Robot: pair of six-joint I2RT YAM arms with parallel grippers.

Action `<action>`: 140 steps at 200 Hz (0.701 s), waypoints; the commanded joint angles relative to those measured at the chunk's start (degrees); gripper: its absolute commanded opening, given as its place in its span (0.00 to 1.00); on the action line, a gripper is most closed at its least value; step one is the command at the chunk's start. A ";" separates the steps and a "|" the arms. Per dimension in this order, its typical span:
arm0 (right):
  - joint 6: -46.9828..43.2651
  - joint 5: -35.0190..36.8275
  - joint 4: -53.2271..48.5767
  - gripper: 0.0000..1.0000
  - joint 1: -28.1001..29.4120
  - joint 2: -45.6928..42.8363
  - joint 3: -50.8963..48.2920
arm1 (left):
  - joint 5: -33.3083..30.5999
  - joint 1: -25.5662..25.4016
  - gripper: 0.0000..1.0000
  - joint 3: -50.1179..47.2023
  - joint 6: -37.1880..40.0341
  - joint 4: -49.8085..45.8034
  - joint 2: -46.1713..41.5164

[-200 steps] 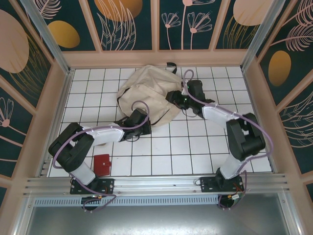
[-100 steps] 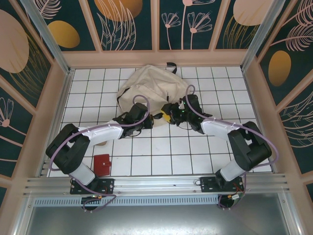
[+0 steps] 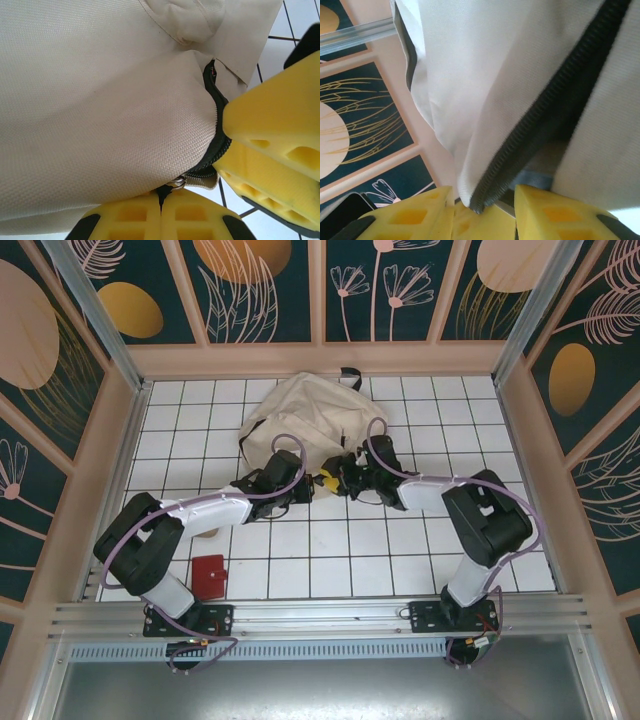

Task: Pack the student bag

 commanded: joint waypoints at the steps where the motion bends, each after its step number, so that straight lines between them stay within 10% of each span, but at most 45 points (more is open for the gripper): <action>1: 1.08 -1.94 3.75 0.32 0.35 1.71 1.94 | 0.82 0.22 0.00 0.18 0.78 0.61 -0.03; 40: 2.37 -3.82 3.32 0.30 0.52 4.29 2.61 | 0.62 0.21 0.00 -0.34 1.08 0.47 0.16; 78: -0.61 0.92 -1.31 0.00 -0.20 4.08 2.20 | -0.89 0.63 0.00 -1.49 0.37 -3.60 0.25; 140: -3.00 7.11 2.10 0.00 -3.39 2.59 -3.12 | -0.33 3.54 0.00 -6.95 0.24 -6.43 -3.15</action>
